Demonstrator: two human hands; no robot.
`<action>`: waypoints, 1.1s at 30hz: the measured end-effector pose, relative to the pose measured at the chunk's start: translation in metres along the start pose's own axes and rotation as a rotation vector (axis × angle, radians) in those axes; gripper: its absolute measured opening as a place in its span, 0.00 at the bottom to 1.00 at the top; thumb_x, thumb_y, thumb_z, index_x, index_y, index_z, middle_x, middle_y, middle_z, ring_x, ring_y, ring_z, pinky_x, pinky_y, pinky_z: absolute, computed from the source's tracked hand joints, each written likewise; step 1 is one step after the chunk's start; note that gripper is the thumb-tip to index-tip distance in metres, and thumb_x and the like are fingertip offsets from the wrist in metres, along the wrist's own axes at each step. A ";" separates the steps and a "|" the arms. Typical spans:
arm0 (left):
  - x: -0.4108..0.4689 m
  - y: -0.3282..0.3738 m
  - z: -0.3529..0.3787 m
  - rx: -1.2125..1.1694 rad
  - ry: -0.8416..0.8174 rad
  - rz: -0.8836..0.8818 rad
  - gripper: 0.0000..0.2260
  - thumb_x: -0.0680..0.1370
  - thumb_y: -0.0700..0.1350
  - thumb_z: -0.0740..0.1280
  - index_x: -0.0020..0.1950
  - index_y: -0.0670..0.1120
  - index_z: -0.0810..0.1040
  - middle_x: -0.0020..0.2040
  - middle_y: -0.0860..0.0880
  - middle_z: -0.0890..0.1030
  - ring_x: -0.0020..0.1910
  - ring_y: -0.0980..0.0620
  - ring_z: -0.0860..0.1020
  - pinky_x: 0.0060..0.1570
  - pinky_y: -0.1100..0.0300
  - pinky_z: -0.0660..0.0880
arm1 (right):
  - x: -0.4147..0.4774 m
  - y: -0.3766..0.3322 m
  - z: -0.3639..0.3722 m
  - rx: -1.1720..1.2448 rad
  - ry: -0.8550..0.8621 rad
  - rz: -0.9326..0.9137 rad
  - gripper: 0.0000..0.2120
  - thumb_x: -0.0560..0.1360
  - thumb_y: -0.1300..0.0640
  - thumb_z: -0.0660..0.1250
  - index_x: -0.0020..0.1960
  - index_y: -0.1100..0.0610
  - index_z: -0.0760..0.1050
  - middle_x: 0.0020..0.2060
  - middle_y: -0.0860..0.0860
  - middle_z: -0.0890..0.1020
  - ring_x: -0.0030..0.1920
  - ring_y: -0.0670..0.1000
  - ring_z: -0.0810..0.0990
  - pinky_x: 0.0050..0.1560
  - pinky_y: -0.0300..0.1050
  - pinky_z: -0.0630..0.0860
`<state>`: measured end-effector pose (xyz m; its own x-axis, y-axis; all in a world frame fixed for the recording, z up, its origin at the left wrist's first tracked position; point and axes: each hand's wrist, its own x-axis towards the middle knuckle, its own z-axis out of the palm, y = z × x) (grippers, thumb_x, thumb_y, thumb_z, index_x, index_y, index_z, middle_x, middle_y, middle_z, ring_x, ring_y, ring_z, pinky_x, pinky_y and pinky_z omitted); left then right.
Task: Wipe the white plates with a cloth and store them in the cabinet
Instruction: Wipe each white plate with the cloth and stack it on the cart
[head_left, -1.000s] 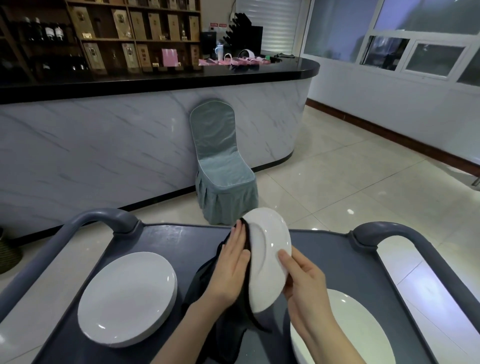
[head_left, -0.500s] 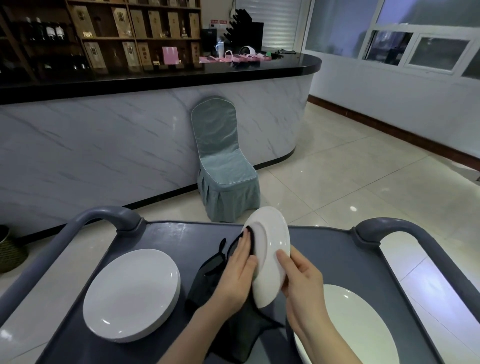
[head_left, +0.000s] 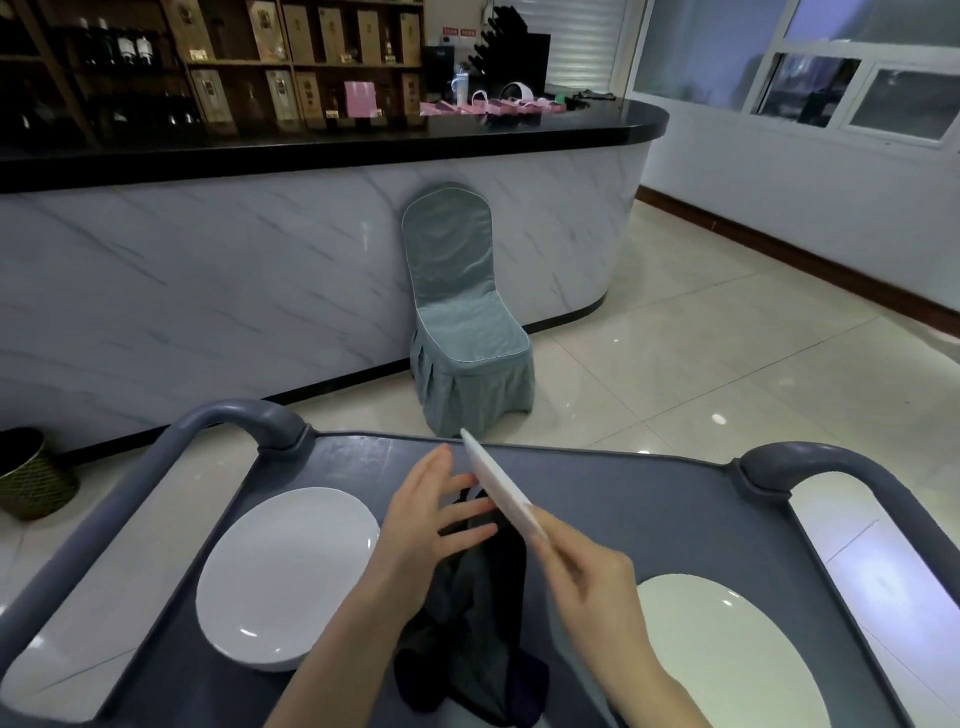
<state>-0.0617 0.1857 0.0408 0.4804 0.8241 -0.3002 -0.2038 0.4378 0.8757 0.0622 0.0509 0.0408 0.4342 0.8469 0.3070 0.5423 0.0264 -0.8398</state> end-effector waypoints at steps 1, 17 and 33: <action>-0.003 0.003 -0.002 0.008 0.014 0.008 0.16 0.80 0.54 0.65 0.66 0.52 0.74 0.53 0.44 0.84 0.50 0.43 0.84 0.44 0.47 0.82 | -0.002 0.001 0.006 -0.091 -0.025 -0.062 0.18 0.78 0.58 0.67 0.59 0.36 0.80 0.53 0.26 0.80 0.55 0.32 0.79 0.55 0.25 0.71; -0.008 0.003 -0.146 -0.083 0.321 -0.063 0.19 0.77 0.35 0.62 0.65 0.51 0.76 0.58 0.44 0.80 0.53 0.39 0.80 0.37 0.54 0.81 | 0.052 0.021 0.085 0.030 -0.029 0.474 0.21 0.78 0.55 0.69 0.70 0.50 0.72 0.60 0.48 0.77 0.56 0.45 0.78 0.56 0.41 0.72; -0.022 -0.023 -0.253 0.547 0.623 0.104 0.11 0.76 0.42 0.68 0.51 0.59 0.75 0.48 0.53 0.80 0.48 0.52 0.79 0.42 0.62 0.74 | 0.039 0.039 0.209 0.388 -0.086 0.817 0.22 0.69 0.74 0.69 0.56 0.53 0.83 0.45 0.54 0.86 0.48 0.56 0.85 0.52 0.52 0.82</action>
<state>-0.2831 0.2487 -0.0682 -0.1105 0.9689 -0.2216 0.2990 0.2450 0.9223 -0.0497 0.1961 -0.0734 0.5140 0.7168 -0.4712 -0.1976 -0.4357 -0.8782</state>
